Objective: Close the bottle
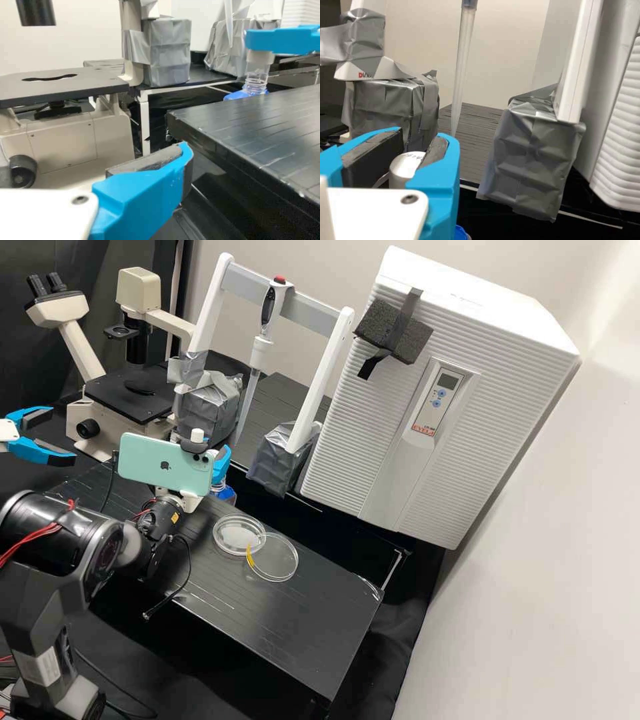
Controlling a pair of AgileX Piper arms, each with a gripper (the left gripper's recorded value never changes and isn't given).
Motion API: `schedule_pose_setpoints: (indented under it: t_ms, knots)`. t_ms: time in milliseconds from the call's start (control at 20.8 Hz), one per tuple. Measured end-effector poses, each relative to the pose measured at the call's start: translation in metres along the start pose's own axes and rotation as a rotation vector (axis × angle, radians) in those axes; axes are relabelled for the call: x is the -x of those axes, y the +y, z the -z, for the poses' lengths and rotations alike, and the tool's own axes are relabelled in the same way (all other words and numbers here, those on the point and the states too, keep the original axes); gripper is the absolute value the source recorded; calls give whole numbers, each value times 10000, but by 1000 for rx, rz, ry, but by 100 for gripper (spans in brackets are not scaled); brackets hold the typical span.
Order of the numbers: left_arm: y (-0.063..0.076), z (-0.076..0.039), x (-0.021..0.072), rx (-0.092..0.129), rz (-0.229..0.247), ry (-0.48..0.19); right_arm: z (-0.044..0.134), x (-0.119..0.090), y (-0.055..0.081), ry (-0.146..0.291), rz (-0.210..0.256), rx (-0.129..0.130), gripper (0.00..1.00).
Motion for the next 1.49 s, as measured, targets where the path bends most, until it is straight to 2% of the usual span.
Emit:
schedule_pose_setpoints:
  t_ms: [192,433,769,1009,1490]
  knots:
    - [0,0,0,0,0,0,-21,-45,-26,-6,8,0,0]
    - [0,0,0,0,0,0,-65,-65,-53,-20,16,23,0]
    - [0,0,0,0,0,0,-91,-88,-28,-29,2,25,0]
    - [0,0,0,0,0,0,-91,-88,-28,-29,3,52,0]
    - [0,0,0,0,0,0,-112,-96,-52,-36,11,59,0]
